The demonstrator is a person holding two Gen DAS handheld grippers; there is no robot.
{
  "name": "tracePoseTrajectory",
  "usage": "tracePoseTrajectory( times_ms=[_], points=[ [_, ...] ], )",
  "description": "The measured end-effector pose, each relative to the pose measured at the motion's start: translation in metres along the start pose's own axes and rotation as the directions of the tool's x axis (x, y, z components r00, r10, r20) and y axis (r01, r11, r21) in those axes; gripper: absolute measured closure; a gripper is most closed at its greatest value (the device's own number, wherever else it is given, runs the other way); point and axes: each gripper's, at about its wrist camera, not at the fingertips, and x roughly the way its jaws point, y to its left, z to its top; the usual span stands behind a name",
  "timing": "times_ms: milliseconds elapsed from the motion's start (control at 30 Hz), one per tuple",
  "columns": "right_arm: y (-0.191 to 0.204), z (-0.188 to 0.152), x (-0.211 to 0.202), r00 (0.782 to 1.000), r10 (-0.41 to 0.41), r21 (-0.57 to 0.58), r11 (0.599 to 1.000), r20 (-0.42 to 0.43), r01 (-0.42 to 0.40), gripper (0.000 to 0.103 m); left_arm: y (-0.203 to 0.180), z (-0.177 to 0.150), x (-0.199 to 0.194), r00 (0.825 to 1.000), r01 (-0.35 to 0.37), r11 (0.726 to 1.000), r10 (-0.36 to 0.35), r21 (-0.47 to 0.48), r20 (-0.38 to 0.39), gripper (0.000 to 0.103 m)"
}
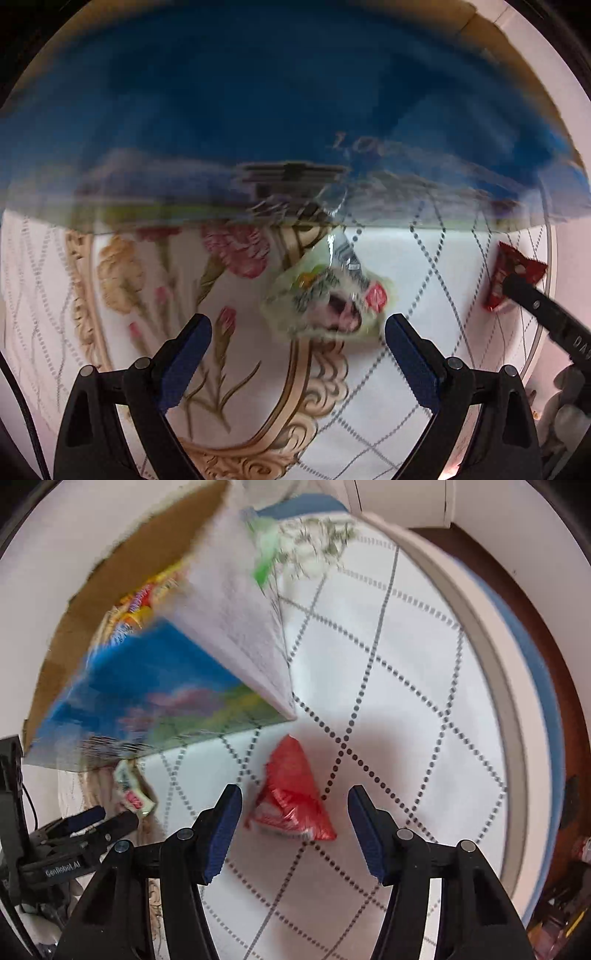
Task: Organize snacks
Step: 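Grasp the small green wrapped snack with left tool while right tool grasps the red triangle candy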
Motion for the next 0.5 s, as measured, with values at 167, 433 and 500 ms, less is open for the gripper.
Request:
tracePoseTrajectory(
  times_ms=[167,433,500],
  points=[
    [0.003,0.007,0.011,1.000,-0.010,-0.015,1.000,0.012,0.010,0.048,-0.010,0.014,0.000,0.999,0.010,1.000,-0.010,-0.005,0.046,0.032],
    [0.027,-0.007,0.008,1.000,-0.007,-0.117,0.993,-0.018,0.004,0.064,-0.035,-0.005,-0.003,0.999,-0.042,0.997,0.040,0.063,0.032,0.059],
    [0.033,-0.022,0.006,0.999,-0.006,-0.148,0.989,-0.034,0.001,0.064,-0.038,-0.016,-0.007,0.999,-0.043,0.997,0.041,0.063,0.031,0.060]
  ],
)
